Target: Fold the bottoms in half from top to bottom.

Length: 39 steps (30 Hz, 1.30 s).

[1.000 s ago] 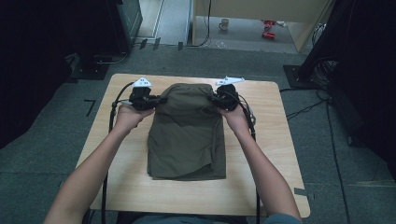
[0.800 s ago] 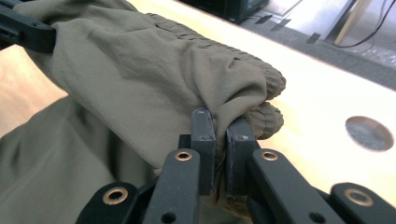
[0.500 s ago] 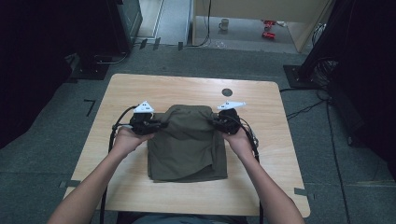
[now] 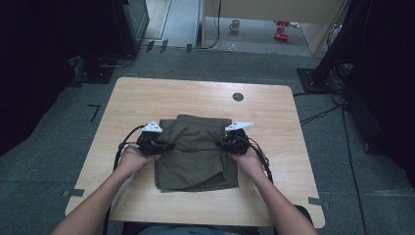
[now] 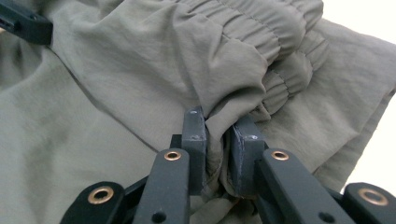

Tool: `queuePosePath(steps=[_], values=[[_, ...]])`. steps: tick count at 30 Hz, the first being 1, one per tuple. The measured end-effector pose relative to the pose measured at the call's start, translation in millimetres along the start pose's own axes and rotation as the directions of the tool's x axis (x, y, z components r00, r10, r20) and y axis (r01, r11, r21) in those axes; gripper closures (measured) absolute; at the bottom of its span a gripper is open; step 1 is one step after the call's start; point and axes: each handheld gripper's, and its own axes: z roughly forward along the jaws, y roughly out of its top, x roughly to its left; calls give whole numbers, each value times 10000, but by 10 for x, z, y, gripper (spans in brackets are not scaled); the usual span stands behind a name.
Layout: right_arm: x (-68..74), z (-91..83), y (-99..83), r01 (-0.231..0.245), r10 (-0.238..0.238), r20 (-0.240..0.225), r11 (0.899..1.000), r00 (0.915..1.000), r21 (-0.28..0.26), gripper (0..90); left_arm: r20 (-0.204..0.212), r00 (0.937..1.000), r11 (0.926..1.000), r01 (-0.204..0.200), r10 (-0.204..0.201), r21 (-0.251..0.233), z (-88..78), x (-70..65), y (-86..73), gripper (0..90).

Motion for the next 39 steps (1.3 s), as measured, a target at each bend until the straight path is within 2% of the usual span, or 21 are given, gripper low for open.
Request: queuePosePath(steps=[4, 6, 8, 12, 15, 19, 25, 31, 34, 37, 39], values=[[13, 8, 6, 192, -192, 33, 9998, 9998, 36, 745, 33, 10000, 9999, 24, -24, -129, -3, 3, -5, 792], [9, -21, 38, 111, -110, -81, 9999, 9999, 82, 697, 93, 9998, 9995, 168, -165, -270, -23, 2, 5, 756], [-1, -58, 77, 30, -25, -265, 9998, 9996, 175, 650, 161, 9992, 9992, 380, -378, -111, -48, -4, 38, 712], [1, -151, 124, 55, -51, -282, 9999, 9996, 148, 588, 213, 9994, 9991, 275, -268, -319, -129, -37, 72, 691], [5, -250, 159, 193, -194, -81, 9997, 9998, -181, 591, 254, 9995, 9989, 209, -198, -416, -205, -49, 102, 683], [-36, -381, 205, 138, -127, 206, 9984, 9997, -545, 687, 221, 9995, 9976, 236, -222, -647, -283, -11, 167, 703], [-169, -411, 209, -435, 469, 493, 9968, 9977, -663, 803, 193, 9992, 9944, 356, -338, -992, -394, 96, 245, 783], [-300, -280, 257, -709, 760, 976, 9960, 9923, -552, 869, -172, 9980, 9937, 594, -612, -947, -291, 289, 355, 836], [-381, -209, 268, -910, 975, 970, 9934, 9905, -694, 887, -351, 9979, 9962, 524, -549, -696, -213, 357, 391, 855], [-480, -94, 313, -1304, 1306, 926, 9914, 9871, -75, 899, -522, 9973, 9967, 480, -515, -650, -148, 418, 447, 858], [-537, -32, 328, -1377, 1377, 900, 9905, 9864, -69, 900, -594, 9969, 9967, 478, -516, -649, -107, 468, 492, 860]])
